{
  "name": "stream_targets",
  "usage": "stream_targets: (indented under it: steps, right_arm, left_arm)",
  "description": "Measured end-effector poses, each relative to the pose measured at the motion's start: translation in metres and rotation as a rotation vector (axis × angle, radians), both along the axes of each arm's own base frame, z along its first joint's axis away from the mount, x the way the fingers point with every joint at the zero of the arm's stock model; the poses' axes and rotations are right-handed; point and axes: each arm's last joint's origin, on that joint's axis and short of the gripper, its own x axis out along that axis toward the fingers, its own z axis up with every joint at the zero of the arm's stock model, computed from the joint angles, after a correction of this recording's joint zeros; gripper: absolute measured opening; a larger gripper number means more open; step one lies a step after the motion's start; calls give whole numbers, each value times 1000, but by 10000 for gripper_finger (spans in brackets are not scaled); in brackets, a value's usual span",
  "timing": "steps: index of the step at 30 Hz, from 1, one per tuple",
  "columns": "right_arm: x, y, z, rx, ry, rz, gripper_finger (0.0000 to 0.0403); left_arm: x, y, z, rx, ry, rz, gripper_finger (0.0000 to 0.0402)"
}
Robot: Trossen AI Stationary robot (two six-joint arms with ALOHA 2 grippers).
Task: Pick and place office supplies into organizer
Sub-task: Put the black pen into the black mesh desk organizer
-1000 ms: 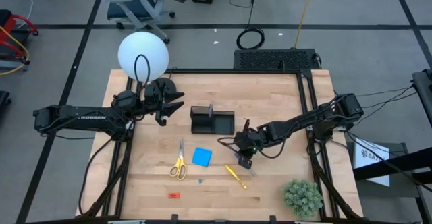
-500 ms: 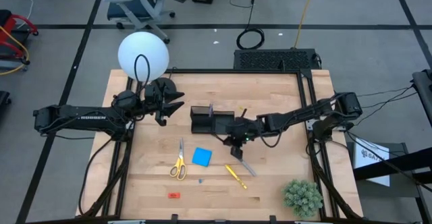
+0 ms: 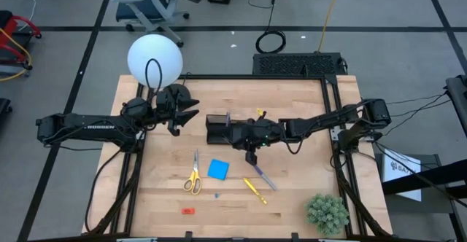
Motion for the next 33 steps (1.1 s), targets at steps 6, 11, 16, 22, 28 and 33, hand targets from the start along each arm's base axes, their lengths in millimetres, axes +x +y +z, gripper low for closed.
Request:
stream_targets:
  steps: [6, 11, 16, 22, 28, 33]
  right_arm:
    - [3, -4, 5, -26, -62, 4, 21]
    - [6, -10, 10, -56, -126, 2, 21]
    - [8, -17, 16, -79, -189, -7, 21]
    - [10, -25, 24, -88, -277, -28, 21]
    - [11, -27, 30, -94, -332, -36, 21]
    - [12, -27, 31, -112, -344, -30, 21]
  left_arm:
    - [0, 0, 0, -41, -4, -11, 209]
    - [0, 0, 0, -147, -16, -34, 209]
    - [0, 0, 0, -200, -21, -54, 209]
    - [1, -1, -1, -151, -8, -48, 209]
    - [11, -6, -10, -108, 49, -55, 209]
    - [22, -9, -15, -94, 87, -74, 209]
